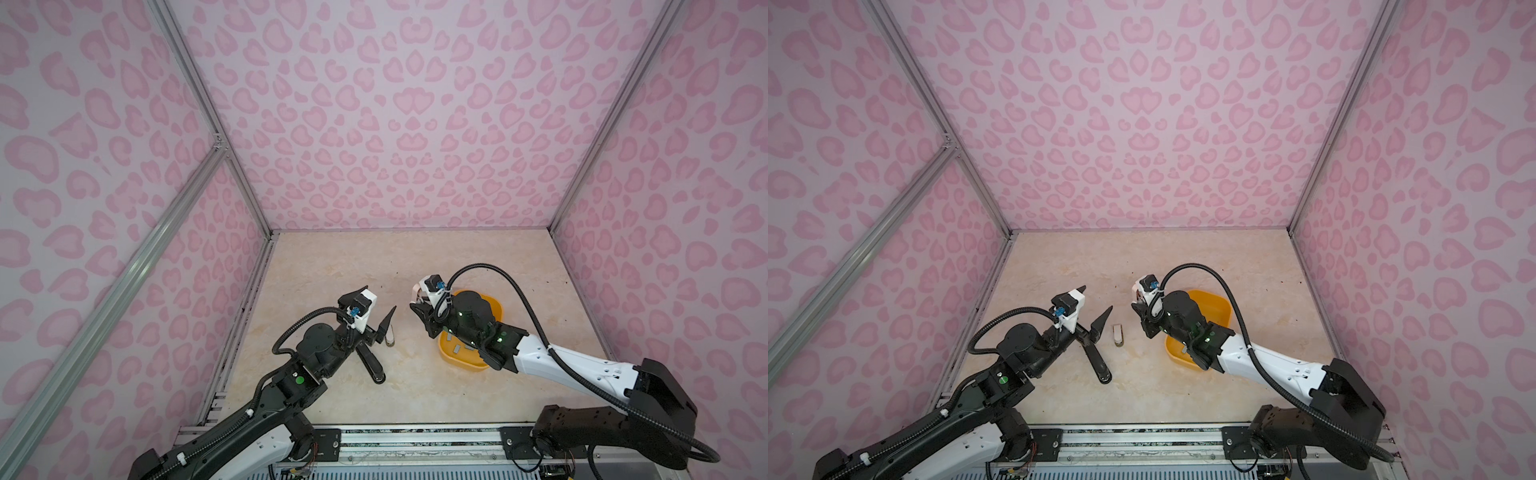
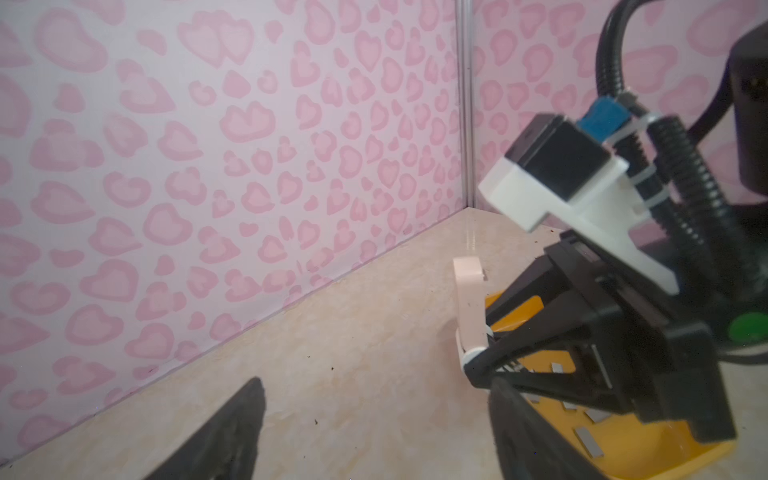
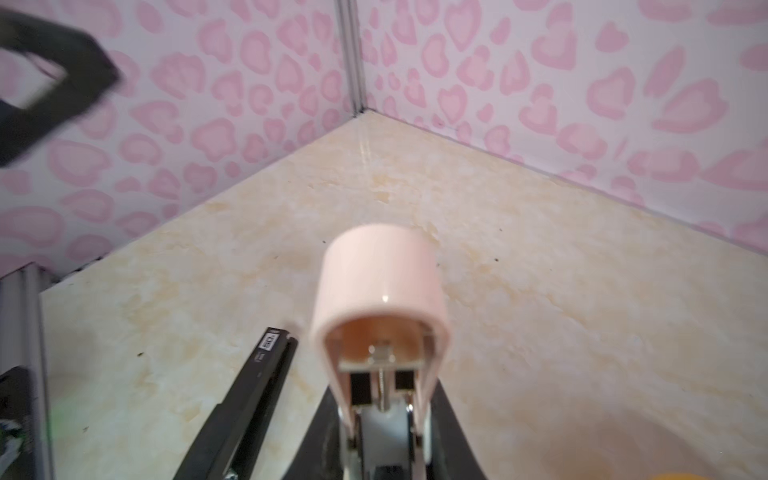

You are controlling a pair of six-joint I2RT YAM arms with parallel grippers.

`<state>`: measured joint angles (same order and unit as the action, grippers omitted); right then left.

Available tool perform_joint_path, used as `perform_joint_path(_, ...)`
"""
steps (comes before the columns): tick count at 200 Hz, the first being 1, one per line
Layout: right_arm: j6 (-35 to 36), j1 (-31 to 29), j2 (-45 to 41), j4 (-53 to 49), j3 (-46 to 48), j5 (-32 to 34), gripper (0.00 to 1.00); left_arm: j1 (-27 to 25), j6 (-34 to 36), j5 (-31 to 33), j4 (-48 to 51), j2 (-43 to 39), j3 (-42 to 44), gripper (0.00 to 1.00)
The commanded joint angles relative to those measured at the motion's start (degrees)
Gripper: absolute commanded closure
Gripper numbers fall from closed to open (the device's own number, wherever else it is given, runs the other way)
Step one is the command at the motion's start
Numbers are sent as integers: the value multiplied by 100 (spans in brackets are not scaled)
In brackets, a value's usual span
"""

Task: Load the staples into the stapler
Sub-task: 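Lower the opened pink stapler onto the table with the right gripper while the left withdraws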

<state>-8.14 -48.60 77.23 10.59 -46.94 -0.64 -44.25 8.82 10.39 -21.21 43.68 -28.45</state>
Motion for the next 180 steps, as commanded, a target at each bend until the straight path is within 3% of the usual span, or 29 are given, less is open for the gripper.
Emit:
perform_joint_path(1,-462,8,642,-1214,-542,935,100,-4,-137,418,125,37,-212,2)
perform_joint_path(38,-963,8,1787,-2172,-1395,966,100,-3,-967,1187,399,205,-506,2)
perform_joint_path(67,-1314,64,2383,-2489,-1689,1031,100,10,-1018,1081,803,492,-821,2)
perform_joint_path(114,-1945,285,2933,-2476,-1728,639,100,13,-1223,1930,601,494,-710,2)
perform_joint_path(164,-2068,283,3242,-2636,-1880,643,100,7,-1160,1703,914,969,-1030,2)
perform_joint_path(180,-2075,288,3264,-2667,-1913,690,88,8,-1137,1694,926,1015,-1026,2)
